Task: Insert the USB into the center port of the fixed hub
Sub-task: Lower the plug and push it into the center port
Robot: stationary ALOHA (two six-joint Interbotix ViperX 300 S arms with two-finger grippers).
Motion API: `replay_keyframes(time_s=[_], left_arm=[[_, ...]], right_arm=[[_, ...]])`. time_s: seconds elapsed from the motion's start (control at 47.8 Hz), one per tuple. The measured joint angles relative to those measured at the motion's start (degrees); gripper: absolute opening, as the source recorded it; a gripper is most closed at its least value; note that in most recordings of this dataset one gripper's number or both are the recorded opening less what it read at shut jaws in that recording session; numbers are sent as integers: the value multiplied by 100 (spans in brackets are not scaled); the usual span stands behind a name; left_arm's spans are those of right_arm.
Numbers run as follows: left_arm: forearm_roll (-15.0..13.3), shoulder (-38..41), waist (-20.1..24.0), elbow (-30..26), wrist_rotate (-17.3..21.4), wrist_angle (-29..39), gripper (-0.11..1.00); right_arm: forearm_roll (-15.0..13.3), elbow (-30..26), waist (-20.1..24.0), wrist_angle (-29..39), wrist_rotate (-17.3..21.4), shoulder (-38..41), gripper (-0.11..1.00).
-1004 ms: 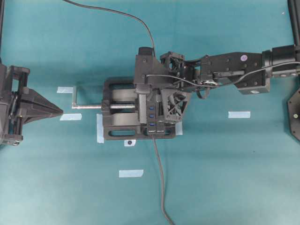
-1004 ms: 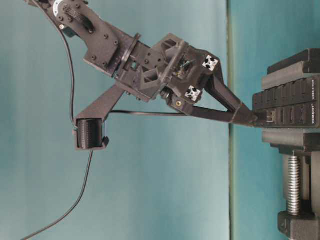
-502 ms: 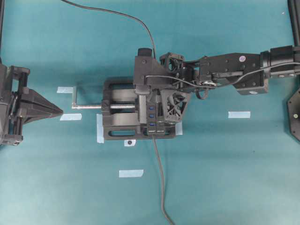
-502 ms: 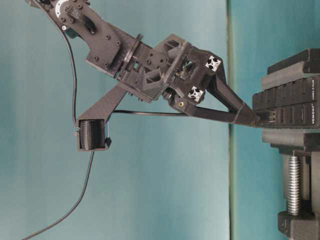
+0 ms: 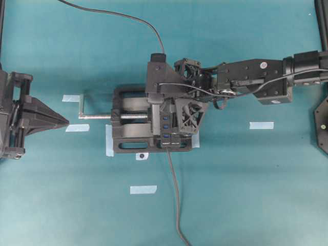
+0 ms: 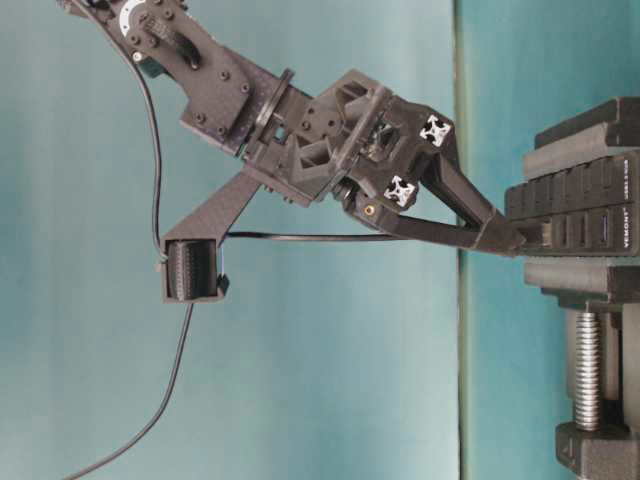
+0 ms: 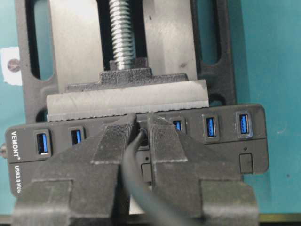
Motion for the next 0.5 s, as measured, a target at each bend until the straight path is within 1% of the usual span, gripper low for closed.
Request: replay_keyframes(time_s=[0.502], left_arm=[[0,0,9,18,0,0,0]], right_arm=[[9,53,-9,0,-9,35,8]])
